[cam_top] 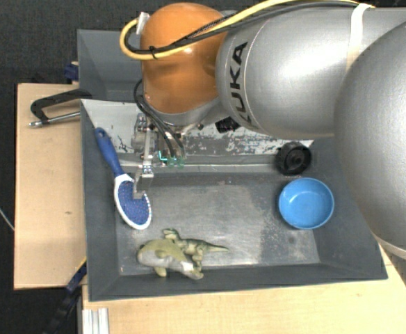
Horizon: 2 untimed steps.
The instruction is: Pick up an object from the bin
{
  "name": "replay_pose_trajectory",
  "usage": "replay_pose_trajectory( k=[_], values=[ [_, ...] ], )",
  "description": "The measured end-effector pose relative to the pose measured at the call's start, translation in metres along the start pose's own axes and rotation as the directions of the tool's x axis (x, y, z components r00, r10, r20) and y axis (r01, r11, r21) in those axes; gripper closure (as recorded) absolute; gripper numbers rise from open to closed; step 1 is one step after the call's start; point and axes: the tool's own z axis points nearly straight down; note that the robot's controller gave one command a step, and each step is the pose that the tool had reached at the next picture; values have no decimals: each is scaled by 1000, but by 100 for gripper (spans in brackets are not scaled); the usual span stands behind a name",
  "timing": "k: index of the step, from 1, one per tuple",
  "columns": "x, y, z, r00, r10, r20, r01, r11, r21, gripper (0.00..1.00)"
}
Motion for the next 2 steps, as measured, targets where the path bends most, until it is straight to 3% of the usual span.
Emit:
replay_pose_trajectory(
  k=[1, 2],
  values=[
    [32, -7, 123, 997, 74, 15, -74, 997, -4, 0],
    [40, -2, 113, 944, 328, 9, -328, 945, -6, 0]
  ],
)
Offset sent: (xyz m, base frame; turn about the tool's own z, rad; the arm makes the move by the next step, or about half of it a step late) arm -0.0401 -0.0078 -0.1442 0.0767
